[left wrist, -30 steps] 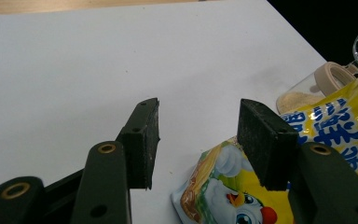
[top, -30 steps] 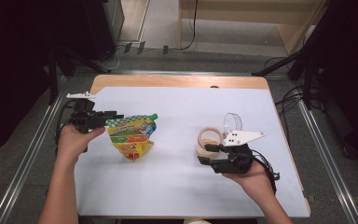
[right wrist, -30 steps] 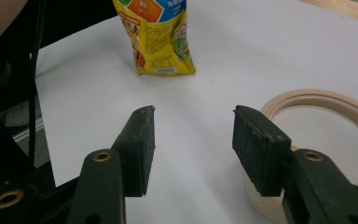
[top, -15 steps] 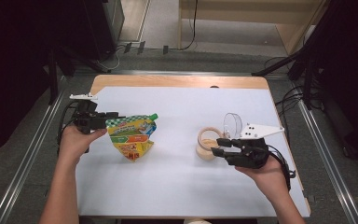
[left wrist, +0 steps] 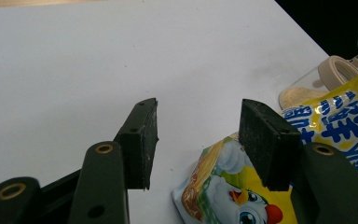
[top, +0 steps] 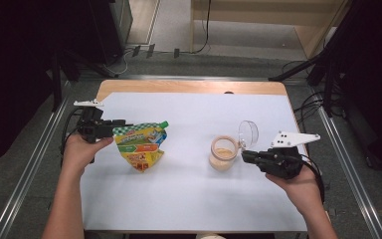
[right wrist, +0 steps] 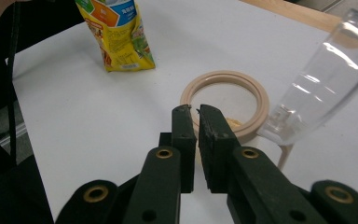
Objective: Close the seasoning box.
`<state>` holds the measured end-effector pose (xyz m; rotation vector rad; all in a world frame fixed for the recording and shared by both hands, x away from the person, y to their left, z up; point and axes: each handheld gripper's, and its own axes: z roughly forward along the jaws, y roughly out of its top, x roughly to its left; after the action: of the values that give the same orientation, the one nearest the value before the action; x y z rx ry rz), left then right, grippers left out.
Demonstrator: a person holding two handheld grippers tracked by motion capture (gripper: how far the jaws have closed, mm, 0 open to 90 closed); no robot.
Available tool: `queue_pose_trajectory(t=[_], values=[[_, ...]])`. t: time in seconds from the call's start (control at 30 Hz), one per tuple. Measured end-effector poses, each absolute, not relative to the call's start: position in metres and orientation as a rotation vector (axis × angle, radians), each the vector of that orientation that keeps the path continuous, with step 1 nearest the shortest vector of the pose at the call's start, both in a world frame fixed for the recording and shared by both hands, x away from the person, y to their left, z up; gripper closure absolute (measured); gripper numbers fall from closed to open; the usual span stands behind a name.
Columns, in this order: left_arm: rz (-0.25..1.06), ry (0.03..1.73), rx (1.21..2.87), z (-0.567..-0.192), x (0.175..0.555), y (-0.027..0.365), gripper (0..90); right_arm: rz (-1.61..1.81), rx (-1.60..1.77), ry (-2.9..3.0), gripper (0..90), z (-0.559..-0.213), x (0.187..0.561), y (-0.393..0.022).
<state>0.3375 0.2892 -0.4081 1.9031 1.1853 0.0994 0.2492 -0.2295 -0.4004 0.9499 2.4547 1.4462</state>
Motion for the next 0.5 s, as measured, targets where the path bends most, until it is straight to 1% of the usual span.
queue_pose_trajectory(t=[0.07,0.13,0.5], values=[[0.099,1.191,1.899,-0.408,0.337,0.29,47.7,1.453,0.965,2.45,87.4,-0.4,0.25,-0.235],[0.104,1.189,1.897,-0.408,0.337,0.29,47.7,1.452,0.986,2.45,90.0,-0.401,0.251,-0.24],[0.091,1.19,1.884,-0.409,0.337,0.291,47.5,1.386,1.053,2.459,90.0,-0.41,0.26,-0.262]])
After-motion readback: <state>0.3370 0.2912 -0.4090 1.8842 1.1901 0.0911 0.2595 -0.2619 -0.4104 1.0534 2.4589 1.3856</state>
